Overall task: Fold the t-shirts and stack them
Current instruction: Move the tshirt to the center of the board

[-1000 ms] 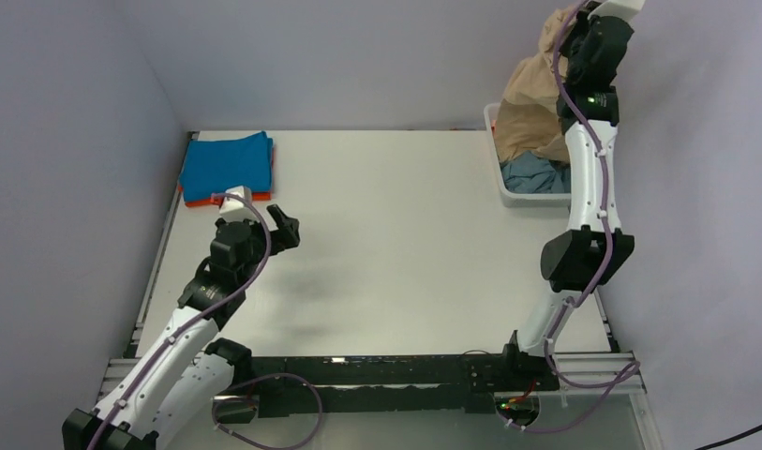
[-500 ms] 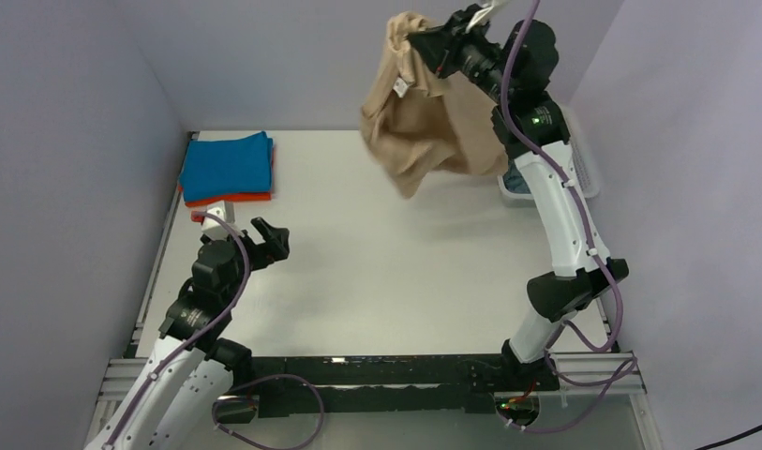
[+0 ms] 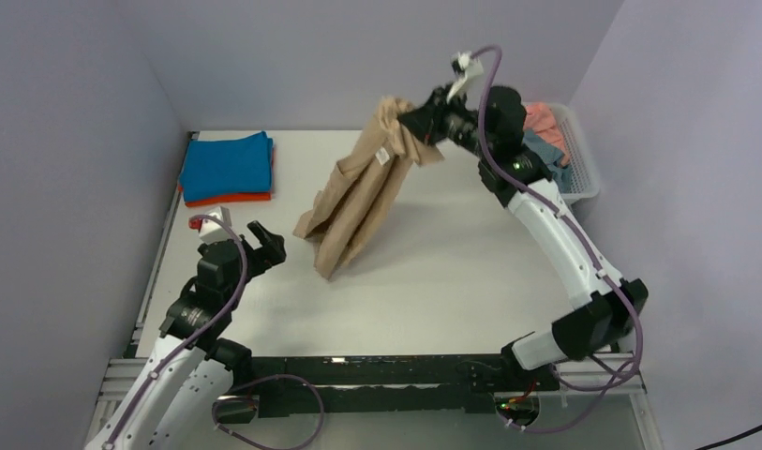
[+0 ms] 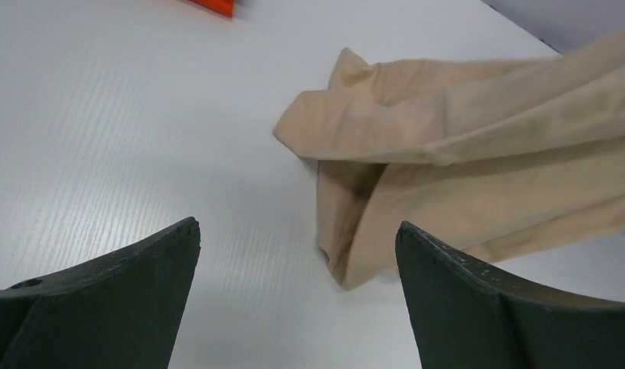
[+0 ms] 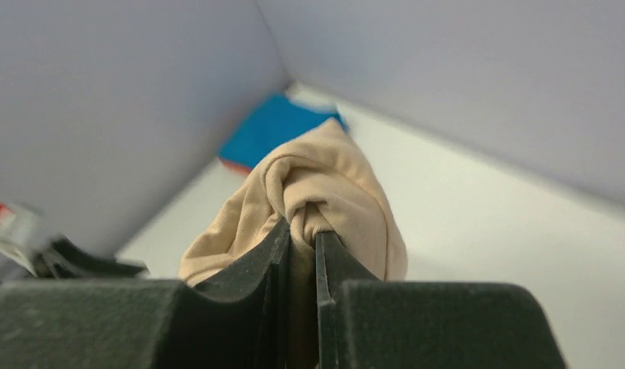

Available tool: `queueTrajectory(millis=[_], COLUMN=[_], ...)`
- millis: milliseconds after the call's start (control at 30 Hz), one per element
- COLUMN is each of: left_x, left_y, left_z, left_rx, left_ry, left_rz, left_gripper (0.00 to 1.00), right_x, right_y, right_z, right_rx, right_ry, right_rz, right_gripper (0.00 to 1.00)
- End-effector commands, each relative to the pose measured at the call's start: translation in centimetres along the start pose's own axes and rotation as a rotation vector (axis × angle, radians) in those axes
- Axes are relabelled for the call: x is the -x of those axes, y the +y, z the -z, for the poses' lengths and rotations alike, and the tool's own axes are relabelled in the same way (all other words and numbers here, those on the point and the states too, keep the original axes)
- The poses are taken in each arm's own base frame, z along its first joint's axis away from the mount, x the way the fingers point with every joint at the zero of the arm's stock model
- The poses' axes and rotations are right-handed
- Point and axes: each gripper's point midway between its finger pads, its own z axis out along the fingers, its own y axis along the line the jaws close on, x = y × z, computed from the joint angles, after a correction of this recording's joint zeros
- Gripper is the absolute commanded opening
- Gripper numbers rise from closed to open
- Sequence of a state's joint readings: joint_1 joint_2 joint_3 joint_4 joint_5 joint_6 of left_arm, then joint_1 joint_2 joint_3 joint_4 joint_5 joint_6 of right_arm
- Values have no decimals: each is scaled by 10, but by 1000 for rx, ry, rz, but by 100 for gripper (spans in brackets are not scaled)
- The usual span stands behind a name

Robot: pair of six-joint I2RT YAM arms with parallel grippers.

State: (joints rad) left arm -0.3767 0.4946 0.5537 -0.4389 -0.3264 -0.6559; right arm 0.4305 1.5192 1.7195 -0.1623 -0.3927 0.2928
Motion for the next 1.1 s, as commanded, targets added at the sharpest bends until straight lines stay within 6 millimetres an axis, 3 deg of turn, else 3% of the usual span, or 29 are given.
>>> queueTrajectory(millis=[0, 67, 167, 233, 300, 633, 867, 1067], left_x=[-6, -12, -22, -35, -45, -66, -73, -85], left_y=[11, 16, 9, 4, -3, -13, -27, -32], left_z=[-10, -17, -31, -46, -63, -168, -203, -220], left_rx=[85, 117, 104, 94, 76, -35, -154, -209], left_ry=[18, 40, 93, 160, 214, 434, 442, 463], left_rz=[10, 4, -8, -21, -22, 68, 0, 0], left_gripper=[99, 99, 100, 100, 99, 98, 95, 79], right_x=[-85, -146, -229, -268, -286, -307, -318, -322], right_y=[-69, -96, -116, -122, -126, -132, -136, -137], right_z=[52, 80, 111, 124, 129, 134, 135, 132], right_rx=[-253, -322, -384, -413, -433, -446, -458, -451], right_ry=[62, 121, 229, 341, 408, 468, 501, 516], right_rz=[-138, -244, -311, -324, -323, -315, -324, -334], right_gripper=[0, 0, 0, 0, 0, 0, 0, 0])
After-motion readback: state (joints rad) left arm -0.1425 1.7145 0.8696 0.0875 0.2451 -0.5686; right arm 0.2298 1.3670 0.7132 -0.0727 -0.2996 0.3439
